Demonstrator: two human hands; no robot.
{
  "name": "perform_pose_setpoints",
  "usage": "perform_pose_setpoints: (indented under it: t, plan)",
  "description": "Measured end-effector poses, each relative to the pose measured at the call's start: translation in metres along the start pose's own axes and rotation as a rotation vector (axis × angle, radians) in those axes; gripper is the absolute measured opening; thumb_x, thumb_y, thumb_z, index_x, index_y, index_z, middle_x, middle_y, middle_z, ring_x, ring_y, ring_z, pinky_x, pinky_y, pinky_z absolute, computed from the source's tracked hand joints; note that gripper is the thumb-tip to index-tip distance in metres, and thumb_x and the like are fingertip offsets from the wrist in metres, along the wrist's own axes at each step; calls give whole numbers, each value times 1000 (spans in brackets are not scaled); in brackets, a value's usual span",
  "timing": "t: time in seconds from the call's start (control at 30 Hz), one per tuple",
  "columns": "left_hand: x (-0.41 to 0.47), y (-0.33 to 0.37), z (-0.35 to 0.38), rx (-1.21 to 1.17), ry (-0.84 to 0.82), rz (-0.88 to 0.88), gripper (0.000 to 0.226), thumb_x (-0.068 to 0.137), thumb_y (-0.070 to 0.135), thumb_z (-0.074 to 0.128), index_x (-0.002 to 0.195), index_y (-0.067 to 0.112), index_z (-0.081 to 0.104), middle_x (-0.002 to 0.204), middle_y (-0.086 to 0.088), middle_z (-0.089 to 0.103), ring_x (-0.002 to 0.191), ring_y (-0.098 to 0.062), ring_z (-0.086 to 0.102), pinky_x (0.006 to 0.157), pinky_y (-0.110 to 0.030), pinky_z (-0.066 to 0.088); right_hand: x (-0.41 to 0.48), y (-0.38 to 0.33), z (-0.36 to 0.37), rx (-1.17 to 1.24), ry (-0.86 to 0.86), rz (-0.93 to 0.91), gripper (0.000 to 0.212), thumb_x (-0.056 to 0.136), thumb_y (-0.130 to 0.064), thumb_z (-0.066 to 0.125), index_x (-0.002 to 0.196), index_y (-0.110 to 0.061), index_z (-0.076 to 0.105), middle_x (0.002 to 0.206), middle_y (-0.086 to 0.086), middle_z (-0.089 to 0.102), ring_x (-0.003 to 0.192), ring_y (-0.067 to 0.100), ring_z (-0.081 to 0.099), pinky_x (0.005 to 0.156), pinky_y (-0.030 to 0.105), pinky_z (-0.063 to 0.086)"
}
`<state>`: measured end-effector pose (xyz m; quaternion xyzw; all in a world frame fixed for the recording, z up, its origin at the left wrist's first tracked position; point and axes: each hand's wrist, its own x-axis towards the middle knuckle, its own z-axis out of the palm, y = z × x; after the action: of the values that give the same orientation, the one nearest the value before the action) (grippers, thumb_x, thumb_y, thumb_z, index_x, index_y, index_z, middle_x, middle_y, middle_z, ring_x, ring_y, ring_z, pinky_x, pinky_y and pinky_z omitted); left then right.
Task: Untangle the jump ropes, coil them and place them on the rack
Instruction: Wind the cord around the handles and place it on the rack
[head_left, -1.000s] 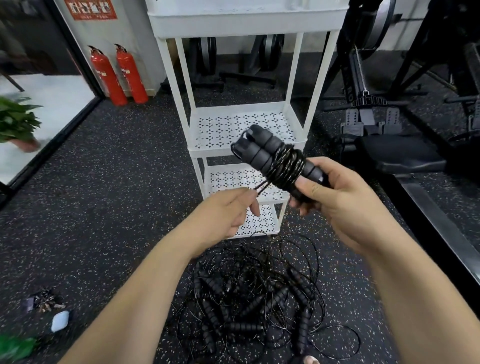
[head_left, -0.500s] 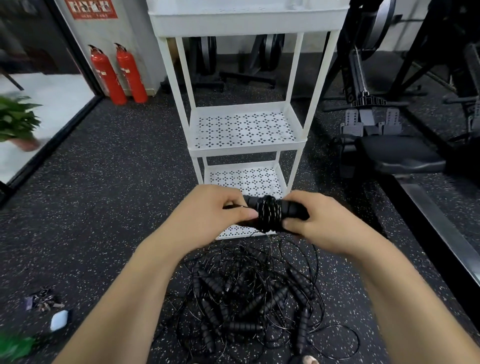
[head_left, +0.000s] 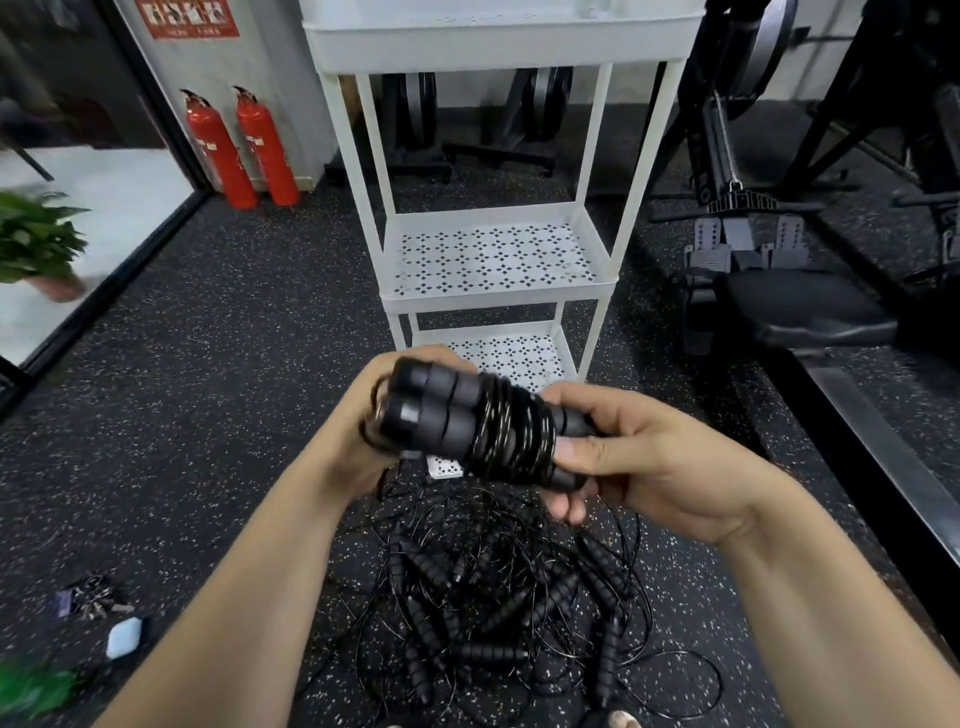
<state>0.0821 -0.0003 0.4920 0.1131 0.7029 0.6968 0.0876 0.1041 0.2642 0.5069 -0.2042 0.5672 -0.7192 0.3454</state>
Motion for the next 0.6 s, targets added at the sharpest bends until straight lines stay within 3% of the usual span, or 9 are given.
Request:
perform_pose_setpoints:
  t: [0.07,0.1,0.2,0.27,0.33,0.47,0.6]
  plan:
    - [3,-8,10,101,120,-30,40,99,4,68,71,31,80,69,10,68,63,-2,58,67,-26,46,5,0,3,128,105,-59,29,99,-6,65,127,2,62,96,16,68,78,26,70,67,27,61]
    - [6,-10,15,151,177,-83,49,104,5,63,65,33,76,60,12,62,55,-2,50,62,-28,39,8,1,4,198,157,-85,33,97,-5,65,129,3,61,97,15,70,78,26,71,67,25,62]
    - [11,-14,30,384,179,-75,30,108,35,61,82,37,76,61,17,59,54,-2,45,56,-27,34,16,5,3,352,312,-166,37,97,-4,69,132,4,60,106,16,72,81,27,73,70,26,64]
    - [14,-19,38,470,188,-23,18,105,40,64,94,42,77,81,17,70,72,1,58,66,-23,40,19,8,3,330,430,-196,28,99,-4,67,126,1,61,106,16,74,83,27,73,72,28,63]
    - [16,-21,43,546,194,4,13,104,42,67,102,38,79,92,11,71,84,-5,63,72,-29,45,21,10,3,263,532,-211,22,100,-6,64,121,-2,60,105,14,76,87,26,73,76,31,60]
    - [14,-19,49,523,215,-33,12,96,43,77,88,34,80,68,14,61,59,-5,47,55,-23,34,26,20,-1,54,746,-190,8,102,-14,69,110,-14,67,98,3,74,94,21,63,84,38,46]
    - [9,-15,60,495,253,-36,18,88,38,87,80,25,76,58,7,52,51,-9,38,48,-20,30,33,27,1,-27,860,-170,7,102,-20,73,106,-21,68,93,-1,73,84,12,60,82,35,40]
